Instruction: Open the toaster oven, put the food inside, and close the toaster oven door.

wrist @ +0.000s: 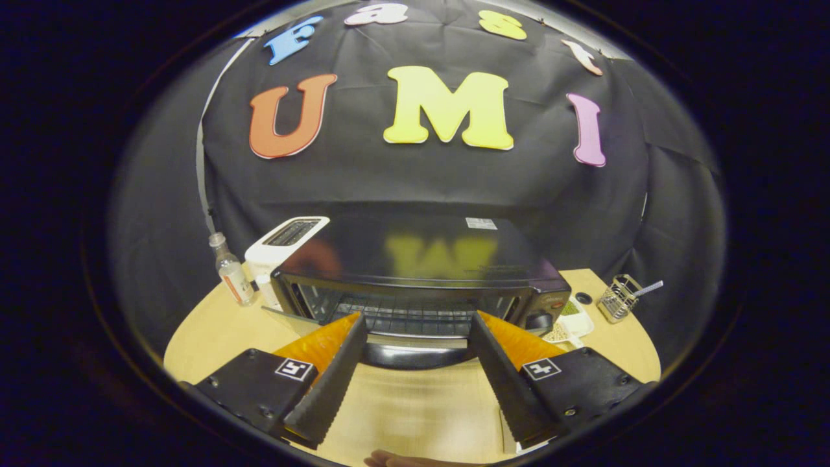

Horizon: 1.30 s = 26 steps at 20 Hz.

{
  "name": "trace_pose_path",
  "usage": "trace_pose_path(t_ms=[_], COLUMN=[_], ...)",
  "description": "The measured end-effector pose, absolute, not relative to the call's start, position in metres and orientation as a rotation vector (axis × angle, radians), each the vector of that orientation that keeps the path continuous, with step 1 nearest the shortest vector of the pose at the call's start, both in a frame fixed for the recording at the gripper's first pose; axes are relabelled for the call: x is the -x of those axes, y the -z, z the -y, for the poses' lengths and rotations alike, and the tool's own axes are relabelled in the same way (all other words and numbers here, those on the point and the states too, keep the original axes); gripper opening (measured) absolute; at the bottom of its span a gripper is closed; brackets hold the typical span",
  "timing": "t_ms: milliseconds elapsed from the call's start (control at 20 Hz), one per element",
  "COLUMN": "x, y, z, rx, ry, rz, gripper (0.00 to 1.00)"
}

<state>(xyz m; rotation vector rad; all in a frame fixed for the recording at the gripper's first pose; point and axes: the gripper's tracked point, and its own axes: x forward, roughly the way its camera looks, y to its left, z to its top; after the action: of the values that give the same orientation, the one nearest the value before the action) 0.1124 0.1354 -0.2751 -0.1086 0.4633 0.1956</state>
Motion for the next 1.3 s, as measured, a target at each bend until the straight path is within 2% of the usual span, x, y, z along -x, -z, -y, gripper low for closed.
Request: trace_pose_path(t_ms=[850, 1000, 1200, 1300], x=[-0.022, -0.012, 0.005, 0.006], y=[0.361, 0.385, 0.434, 0.431], z=[-0.113, -0.108, -0.104, -0.106], rx=[0.026, 0.034, 0.000, -0.007], ry=[-0.164, -0.162, -0.136, -0.133], rz=[-0.359, -0.408, -0.600, -0.598], gripper=[1.00, 1.00, 1.00, 1.00])
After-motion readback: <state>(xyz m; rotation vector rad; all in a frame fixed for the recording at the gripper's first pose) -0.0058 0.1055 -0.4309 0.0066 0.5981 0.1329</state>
